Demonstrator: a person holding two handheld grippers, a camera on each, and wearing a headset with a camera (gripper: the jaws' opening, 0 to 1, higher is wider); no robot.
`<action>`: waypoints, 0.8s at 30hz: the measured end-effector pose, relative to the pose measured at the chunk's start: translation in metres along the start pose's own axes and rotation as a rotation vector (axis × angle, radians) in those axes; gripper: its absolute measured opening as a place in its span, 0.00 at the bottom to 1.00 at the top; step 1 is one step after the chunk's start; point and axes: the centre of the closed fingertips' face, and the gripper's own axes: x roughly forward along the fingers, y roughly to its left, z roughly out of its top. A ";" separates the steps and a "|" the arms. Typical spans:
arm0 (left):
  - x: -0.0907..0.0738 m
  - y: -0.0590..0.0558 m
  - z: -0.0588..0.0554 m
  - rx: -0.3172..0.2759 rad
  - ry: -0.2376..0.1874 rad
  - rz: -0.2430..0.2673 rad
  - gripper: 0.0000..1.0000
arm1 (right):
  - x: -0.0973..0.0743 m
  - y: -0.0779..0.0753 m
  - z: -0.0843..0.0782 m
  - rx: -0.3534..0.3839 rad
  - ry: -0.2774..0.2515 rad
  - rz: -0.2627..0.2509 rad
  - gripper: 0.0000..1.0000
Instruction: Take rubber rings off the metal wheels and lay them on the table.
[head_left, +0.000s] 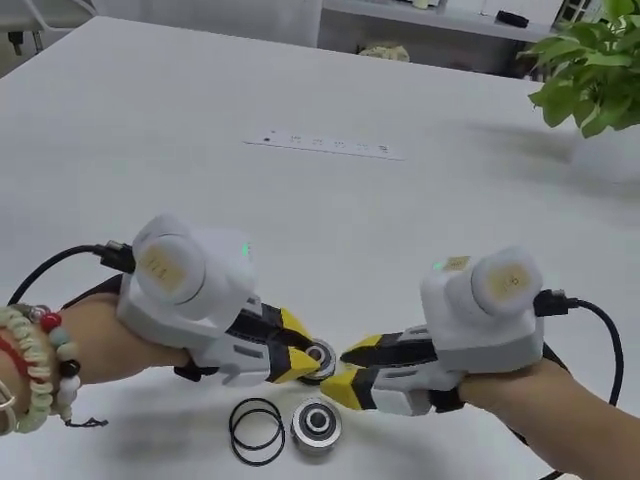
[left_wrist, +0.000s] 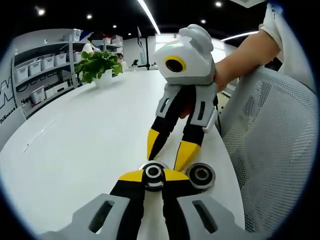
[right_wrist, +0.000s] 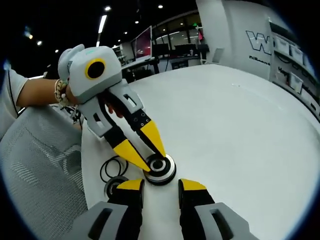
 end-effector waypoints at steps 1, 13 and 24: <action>0.000 0.000 0.000 0.000 -0.001 0.000 0.07 | 0.003 0.001 0.001 -0.005 -0.002 -0.002 0.29; 0.001 0.001 0.000 0.001 -0.004 0.000 0.07 | 0.003 0.001 0.001 -0.108 0.020 -0.003 0.21; 0.002 0.001 0.000 -0.005 -0.005 0.002 0.07 | -0.003 0.001 -0.003 0.034 0.013 0.032 0.14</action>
